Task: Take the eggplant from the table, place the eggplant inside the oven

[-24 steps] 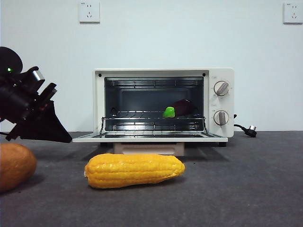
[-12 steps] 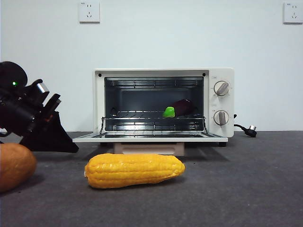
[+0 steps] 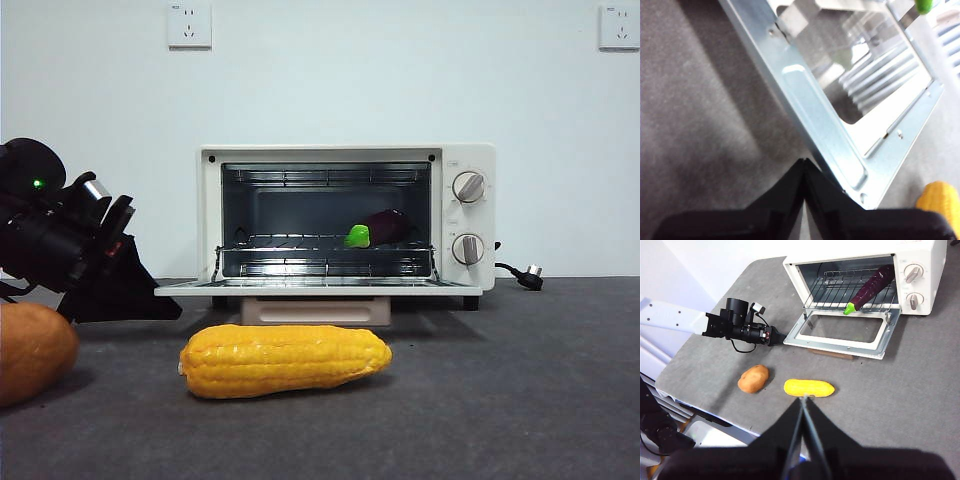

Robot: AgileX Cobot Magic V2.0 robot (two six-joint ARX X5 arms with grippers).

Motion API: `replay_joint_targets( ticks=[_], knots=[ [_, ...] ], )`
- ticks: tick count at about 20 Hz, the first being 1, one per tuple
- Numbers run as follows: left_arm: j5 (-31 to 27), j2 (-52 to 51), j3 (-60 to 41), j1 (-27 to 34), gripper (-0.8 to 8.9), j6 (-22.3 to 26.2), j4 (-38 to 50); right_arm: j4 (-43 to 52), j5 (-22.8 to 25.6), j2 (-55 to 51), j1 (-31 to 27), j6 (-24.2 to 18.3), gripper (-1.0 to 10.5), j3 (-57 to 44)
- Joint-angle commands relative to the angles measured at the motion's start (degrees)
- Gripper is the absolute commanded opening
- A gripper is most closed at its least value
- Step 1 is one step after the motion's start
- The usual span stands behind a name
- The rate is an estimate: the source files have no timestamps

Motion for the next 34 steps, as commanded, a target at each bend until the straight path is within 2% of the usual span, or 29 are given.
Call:
replay_joint_targets(
  ticks=[1,10,21,34],
  knots=[
    [4.15,0.26,-0.26,-0.33,-0.08,-1.75,2.69,-1.36,0.00,-0.28,0.09,0.39,-0.1,-0.07],
    [7.39,0.26,-0.26,-0.33,-0.08,-8.72,11.37,-1.36,0.00,-0.28,0.09,0.42,-0.1,-0.07],
    [7.19,0.24,0.17,-0.33,-0.08,-18.86,24.83,-1.36,0.04,-0.28,0.09,0.42,-0.1,-0.07],
    [1.70,0.26,8.26,-0.52,-0.07,-19.28,25.24,-1.36,0.00,-0.26,0.09,0.42,-0.1,-0.07]
  ],
)
